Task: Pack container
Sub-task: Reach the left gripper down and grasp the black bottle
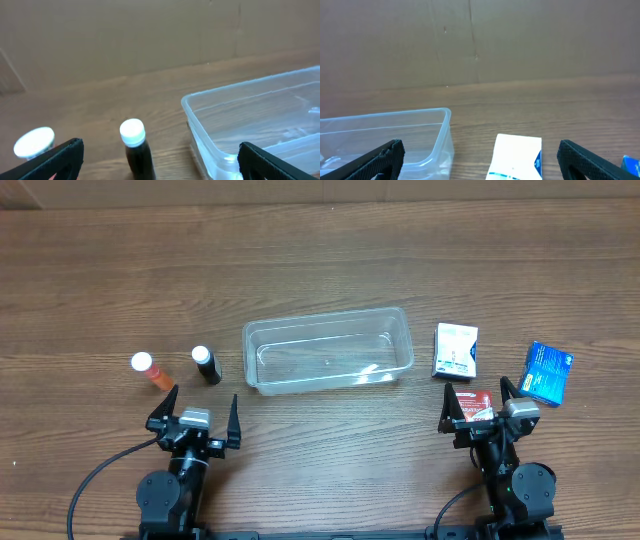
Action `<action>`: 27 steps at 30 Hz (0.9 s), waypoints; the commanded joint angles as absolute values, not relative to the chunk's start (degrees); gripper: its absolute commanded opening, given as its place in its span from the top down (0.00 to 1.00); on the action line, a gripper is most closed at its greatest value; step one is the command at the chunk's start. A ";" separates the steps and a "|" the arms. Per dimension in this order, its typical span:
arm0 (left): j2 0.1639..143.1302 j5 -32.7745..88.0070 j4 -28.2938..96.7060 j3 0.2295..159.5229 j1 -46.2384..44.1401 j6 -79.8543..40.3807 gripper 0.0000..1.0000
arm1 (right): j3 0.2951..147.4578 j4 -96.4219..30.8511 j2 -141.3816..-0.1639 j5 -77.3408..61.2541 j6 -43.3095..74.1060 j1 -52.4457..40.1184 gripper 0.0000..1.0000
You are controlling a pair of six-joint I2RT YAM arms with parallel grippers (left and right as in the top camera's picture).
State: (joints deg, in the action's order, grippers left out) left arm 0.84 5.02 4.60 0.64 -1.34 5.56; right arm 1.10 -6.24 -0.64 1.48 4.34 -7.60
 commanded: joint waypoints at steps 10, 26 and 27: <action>13.43 3.84 20.80 24.56 -0.67 -1.32 0.00 | 20.43 -17.43 -15.16 2.02 6.50 -7.64 0.00; 60.77 4.60 69.65 75.18 -0.67 -1.37 0.00 | 67.68 -57.69 -62.30 -3.77 7.29 -7.64 0.00; 62.57 4.56 71.90 77.41 -0.67 -1.34 0.00 | 69.89 -60.40 -64.36 -3.77 7.31 -7.64 0.00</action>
